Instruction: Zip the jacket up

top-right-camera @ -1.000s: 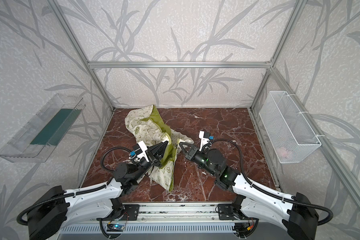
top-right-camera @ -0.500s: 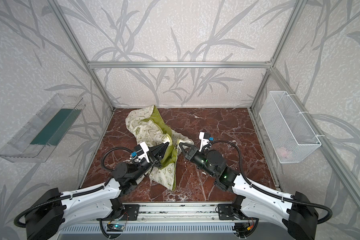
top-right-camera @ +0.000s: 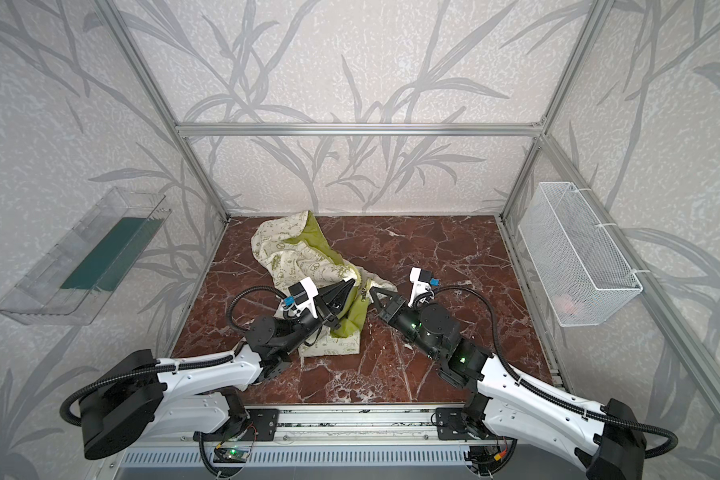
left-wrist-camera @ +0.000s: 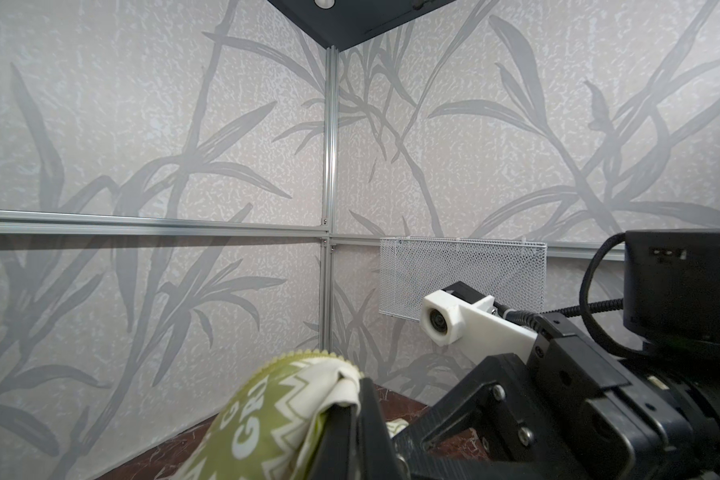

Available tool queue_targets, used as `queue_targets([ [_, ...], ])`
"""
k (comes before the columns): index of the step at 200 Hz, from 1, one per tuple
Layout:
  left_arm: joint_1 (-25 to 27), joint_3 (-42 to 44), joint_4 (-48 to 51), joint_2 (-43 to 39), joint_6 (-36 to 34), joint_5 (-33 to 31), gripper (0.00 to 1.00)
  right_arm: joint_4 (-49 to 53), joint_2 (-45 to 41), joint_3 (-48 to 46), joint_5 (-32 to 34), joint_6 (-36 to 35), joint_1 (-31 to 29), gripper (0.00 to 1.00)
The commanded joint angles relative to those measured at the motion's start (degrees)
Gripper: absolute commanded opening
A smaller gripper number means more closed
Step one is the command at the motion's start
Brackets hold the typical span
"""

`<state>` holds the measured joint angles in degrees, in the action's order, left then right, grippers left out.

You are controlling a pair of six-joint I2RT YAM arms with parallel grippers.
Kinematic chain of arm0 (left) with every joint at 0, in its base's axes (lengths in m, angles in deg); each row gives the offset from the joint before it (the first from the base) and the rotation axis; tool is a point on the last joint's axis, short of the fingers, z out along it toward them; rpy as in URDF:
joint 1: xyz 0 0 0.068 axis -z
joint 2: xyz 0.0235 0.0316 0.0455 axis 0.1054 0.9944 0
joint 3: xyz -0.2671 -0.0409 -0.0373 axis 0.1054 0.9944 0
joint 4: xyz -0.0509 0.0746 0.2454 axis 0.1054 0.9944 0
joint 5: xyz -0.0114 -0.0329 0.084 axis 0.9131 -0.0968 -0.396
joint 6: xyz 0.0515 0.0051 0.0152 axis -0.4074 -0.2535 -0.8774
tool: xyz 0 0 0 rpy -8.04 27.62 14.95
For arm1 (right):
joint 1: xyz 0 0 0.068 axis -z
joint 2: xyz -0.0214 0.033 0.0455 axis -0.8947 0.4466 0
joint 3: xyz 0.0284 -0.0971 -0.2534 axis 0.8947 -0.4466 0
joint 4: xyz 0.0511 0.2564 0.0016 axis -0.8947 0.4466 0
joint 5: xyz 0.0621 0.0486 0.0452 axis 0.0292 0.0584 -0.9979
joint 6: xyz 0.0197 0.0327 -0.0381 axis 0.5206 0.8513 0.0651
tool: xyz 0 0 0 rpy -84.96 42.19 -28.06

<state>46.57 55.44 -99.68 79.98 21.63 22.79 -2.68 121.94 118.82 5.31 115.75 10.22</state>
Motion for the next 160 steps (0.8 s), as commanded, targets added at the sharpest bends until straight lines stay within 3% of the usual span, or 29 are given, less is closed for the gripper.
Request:
queue_targets([
  [1,1.4,-2.1,-4.3,0.5,-2.9,-0.6,0.00,-0.1,-1.4,1.7,2.4,0.3,-0.4,0.00],
  [33,3.6,-2.6,-4.3,1.6,-6.5,-2.9,0.00,0.5,-1.9,1.7,4.0,2.1,-0.4,0.00],
  [81,8.1,-3.7,-4.4,3.0,-16.1,-13.1,0.00,3.5,-4.8,1.8,7.7,2.4,-0.6,0.00],
  [160,9.2,-5.1,-4.4,4.8,-18.2,-14.3,0.00,2.7,-4.5,1.7,7.5,2.9,-0.7,0.00],
])
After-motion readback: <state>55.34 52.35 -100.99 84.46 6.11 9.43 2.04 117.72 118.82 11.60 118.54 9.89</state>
